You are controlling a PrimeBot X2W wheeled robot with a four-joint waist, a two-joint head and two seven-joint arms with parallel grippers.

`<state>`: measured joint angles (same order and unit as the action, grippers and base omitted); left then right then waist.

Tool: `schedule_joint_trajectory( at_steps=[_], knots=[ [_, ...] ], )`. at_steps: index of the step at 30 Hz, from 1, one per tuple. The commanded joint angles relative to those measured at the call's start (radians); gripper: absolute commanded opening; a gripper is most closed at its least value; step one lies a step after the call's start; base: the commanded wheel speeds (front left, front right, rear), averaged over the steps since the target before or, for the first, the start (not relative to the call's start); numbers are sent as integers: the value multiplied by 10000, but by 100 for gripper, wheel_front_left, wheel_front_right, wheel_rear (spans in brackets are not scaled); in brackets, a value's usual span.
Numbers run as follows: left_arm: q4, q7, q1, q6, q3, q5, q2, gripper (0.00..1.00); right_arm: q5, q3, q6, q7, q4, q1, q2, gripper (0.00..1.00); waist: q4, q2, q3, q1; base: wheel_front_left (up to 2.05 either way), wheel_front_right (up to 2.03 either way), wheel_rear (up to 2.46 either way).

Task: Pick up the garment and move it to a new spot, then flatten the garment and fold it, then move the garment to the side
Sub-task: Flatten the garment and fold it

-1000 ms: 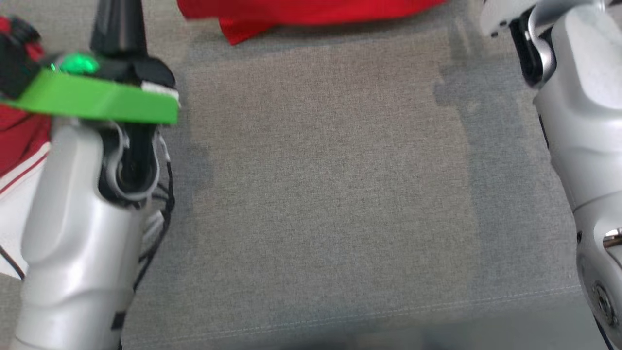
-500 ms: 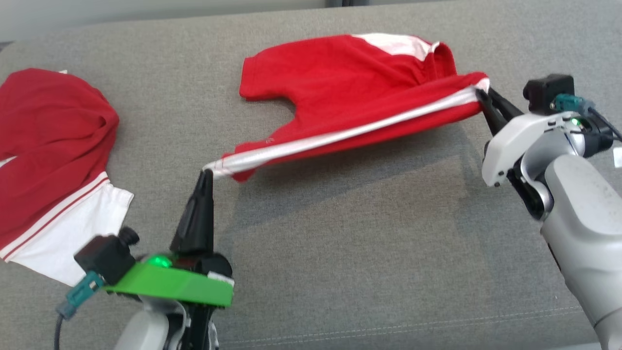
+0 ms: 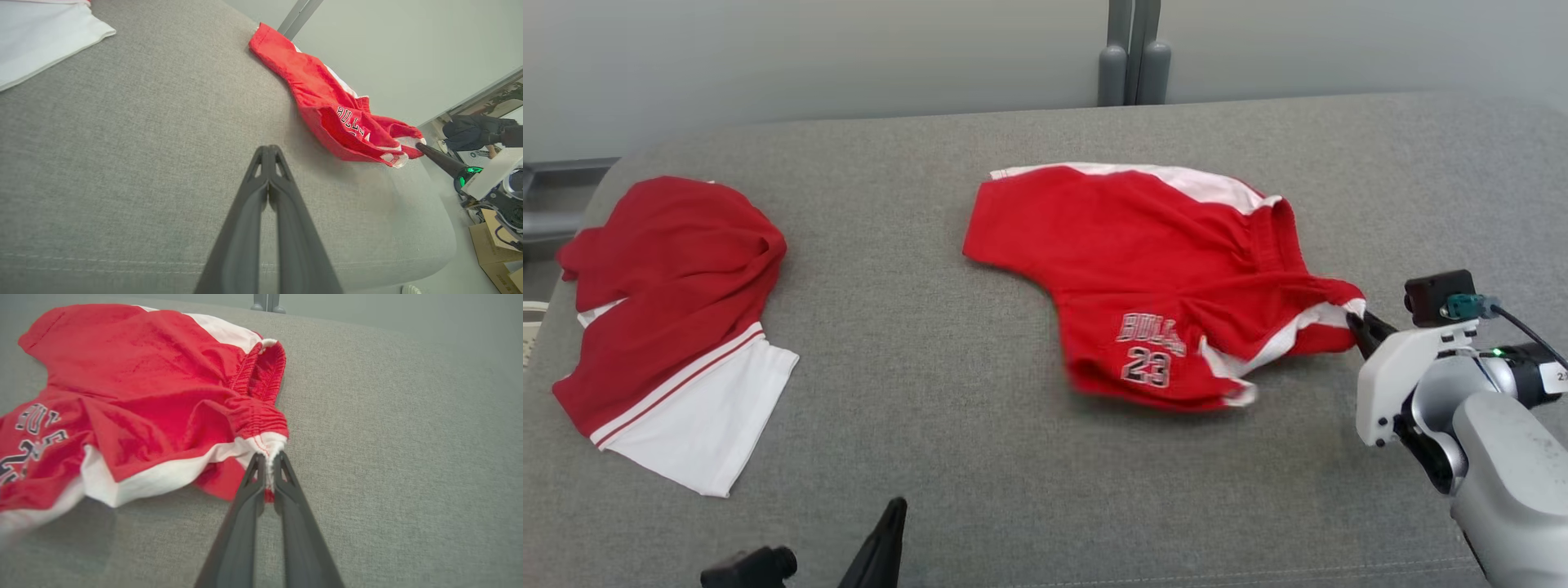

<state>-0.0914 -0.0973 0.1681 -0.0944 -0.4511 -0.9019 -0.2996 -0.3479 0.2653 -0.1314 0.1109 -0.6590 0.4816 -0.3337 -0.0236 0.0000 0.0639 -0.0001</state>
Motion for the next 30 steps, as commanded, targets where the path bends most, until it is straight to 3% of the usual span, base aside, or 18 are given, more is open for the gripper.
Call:
schedule_joint_trajectory(
  at_steps=[1,8,16,17,18,19,20,30],
  knots=[
    [-90,119,160,-46,-37,-106,-35,0,75,-5,14,93,114,-202,-38,0,71,0,-145,1,0,0,0],
    [-871,635,922,-401,-62,-143,-628,0,-95,-276,14,986,1333,-1392,-231,0,-3,0,-288,1,0,0,0],
    [-766,594,293,-271,-267,56,-366,0,223,-739,14,1313,2174,-1962,-40,0,-77,0,-297,1,0,0,0],
    [-693,643,200,-263,-337,111,-346,0,294,-815,14,1211,2278,-1981,-6,15,-78,0,-304,1,0,0,0],
    [-632,586,82,-301,-334,171,-301,0,343,-949,14,1125,2336,-1992,43,100,-82,0,-307,1,0,0,0],
    [-558,582,-34,-313,-380,232,-268,44,421,-1028,14,1080,2366,-2037,96,100,-87,0,-309,1,0,0,0],
    [-484,542,-130,-319,-414,342,-249,100,550,-1086,14,1042,2394,-2090,131,100,-85,0,-320,1,0,0,0],
    [271,-9,-936,-111,-845,1118,146,100,1586,-2161,14,-7,3038,-2841,688,100,2,0,-597,1,0,0,0]
  ],
)
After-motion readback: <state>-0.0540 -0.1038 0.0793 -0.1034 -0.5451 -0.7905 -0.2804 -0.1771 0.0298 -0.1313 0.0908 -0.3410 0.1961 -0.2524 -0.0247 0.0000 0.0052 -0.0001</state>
